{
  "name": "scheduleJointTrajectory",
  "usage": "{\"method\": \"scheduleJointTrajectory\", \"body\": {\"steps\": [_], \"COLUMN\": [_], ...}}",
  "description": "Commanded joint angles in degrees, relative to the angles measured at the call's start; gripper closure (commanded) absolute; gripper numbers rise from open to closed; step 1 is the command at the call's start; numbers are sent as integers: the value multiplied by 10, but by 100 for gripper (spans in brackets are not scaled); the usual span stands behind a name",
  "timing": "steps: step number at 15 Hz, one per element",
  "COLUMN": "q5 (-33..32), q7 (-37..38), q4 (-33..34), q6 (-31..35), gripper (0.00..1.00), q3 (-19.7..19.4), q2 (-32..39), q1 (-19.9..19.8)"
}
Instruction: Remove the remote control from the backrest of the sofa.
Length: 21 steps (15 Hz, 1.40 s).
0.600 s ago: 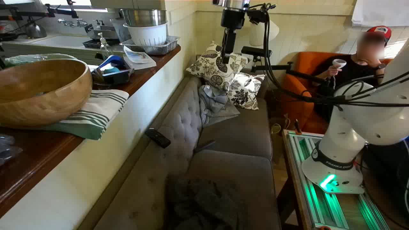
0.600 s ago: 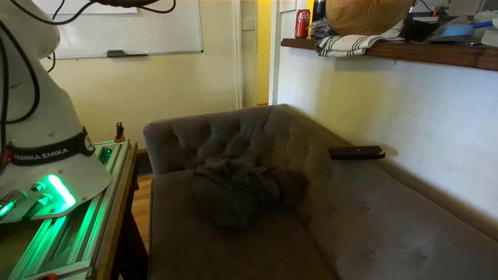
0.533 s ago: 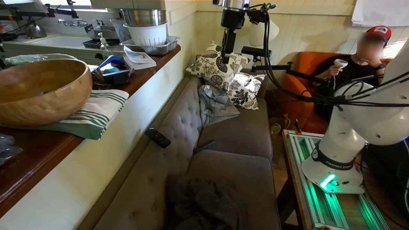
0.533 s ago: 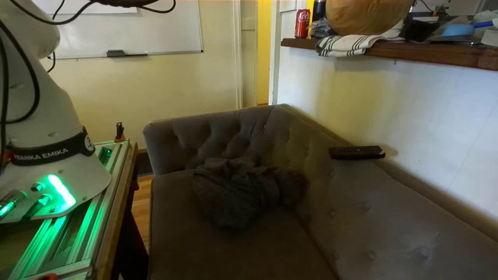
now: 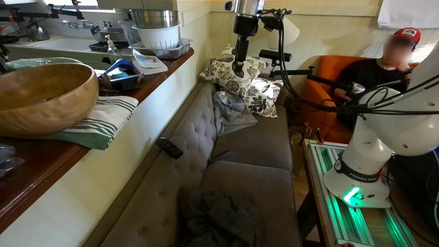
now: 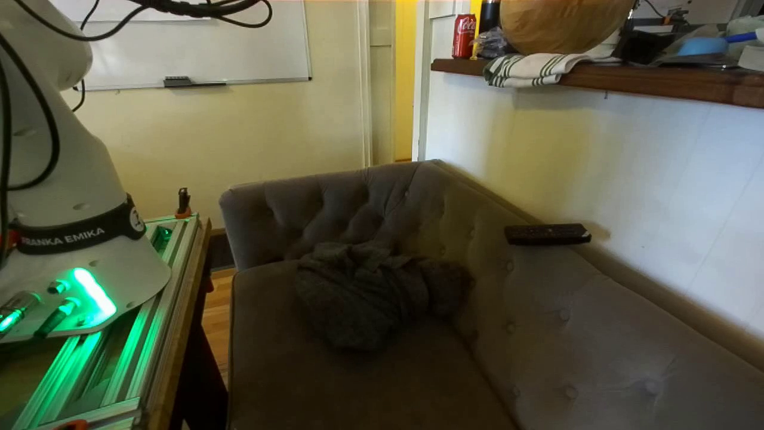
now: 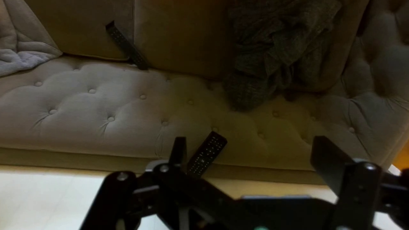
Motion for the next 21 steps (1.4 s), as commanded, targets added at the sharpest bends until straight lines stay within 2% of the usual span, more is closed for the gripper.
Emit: {"method": "scheduleJointTrajectory", "body": {"steps": [1,5,7,8,16,21], "q5": [30,-14,-47,-15,-18,-12], "q7": [-3,58,99,57,62,148], "q4": [-17,-45,-45,-43,-41,48], "q6": [75,224,263,235,241,246], "gripper": [0,0,0,0,0,0], "q3": [5,29,41,37,42,72], "q2": [48,105,137,120,129,255], "q1": [-17,-38,-48,-47,-52,-42]}}
